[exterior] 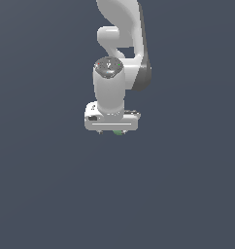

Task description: Pick up the object and move it to a goal position.

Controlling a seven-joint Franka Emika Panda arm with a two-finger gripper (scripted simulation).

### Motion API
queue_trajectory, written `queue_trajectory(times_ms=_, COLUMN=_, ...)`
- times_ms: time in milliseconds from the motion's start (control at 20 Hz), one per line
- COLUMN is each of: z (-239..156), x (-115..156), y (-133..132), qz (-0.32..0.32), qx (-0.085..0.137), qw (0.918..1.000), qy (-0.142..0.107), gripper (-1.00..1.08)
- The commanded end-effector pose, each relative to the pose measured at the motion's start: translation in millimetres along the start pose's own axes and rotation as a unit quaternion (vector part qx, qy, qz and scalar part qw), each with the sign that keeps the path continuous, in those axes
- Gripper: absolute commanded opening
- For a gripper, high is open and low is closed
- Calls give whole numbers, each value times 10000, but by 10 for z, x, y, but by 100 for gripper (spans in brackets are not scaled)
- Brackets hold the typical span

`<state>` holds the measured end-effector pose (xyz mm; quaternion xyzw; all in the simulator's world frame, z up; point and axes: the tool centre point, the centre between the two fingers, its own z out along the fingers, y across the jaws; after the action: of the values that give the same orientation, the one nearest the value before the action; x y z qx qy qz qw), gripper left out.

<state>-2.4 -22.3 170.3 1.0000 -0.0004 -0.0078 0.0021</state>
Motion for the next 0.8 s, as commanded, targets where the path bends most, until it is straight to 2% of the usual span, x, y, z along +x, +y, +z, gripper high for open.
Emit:
queue_trajectory(times_ms=0, z=0, x=0, y=0, qz=0, qx=0, qw=10000, qy=0, gripper=100)
queue_trajectory(times_ms=750, z=-106, x=86, y=76, qz=43, qx=-29, qw=9999, qy=109, gripper=100)
